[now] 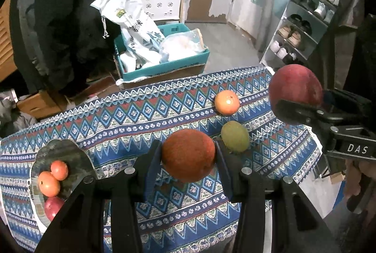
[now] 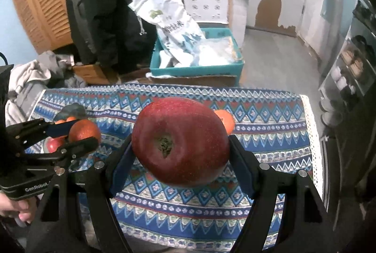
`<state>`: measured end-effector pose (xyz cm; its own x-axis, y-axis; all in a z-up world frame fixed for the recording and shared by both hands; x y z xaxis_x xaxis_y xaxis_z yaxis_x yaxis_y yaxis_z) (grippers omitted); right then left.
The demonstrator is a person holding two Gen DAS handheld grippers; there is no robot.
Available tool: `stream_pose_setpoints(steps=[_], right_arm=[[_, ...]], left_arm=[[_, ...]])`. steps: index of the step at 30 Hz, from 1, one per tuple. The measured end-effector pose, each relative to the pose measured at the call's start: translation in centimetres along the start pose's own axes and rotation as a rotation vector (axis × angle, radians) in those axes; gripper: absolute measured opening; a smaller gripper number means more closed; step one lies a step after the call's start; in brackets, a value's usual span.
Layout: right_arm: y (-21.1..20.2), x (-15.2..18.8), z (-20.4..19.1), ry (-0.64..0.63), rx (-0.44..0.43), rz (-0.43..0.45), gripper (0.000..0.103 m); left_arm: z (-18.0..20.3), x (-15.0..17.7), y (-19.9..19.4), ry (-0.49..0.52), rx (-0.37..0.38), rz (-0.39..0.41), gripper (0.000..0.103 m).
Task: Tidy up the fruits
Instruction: 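Lift the orange with the left tool while the right tool carries the apple toward the plate, then lower the orange onto the plate and open the left tool while the right tool releases the apple there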
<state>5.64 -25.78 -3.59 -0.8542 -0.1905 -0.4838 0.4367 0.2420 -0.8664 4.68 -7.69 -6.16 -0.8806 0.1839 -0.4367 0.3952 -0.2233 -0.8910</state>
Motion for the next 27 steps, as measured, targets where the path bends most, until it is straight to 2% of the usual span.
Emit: stream_pose_setpoints(steps=[15, 27], right_arm=[[-0.8, -2.1, -6.5, -0.087, -0.07, 0.036, 0.076], [1.3, -4.1, -11.8, -0.132, -0.127, 0.011, 0.076]], left_arm=[[-4.3, 1.6, -3.2, -0.061, -0.017, 0.047, 0.046], [-9.4, 2.9, -4.9, -0.157, -0.033, 0.064, 0.046]])
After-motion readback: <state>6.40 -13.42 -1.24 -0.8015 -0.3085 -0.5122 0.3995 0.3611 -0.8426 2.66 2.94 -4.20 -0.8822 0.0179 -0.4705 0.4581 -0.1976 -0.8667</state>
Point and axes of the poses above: each gripper's, at about its wrist camera, not at the fingertips, and y roughly the way its jaws point, z to its right, x to its underside, the point moved 1 cm from there along y, roughly the way its jaws point, and after that the axes turned 9 degrees about -z, right-handed, at the moved point
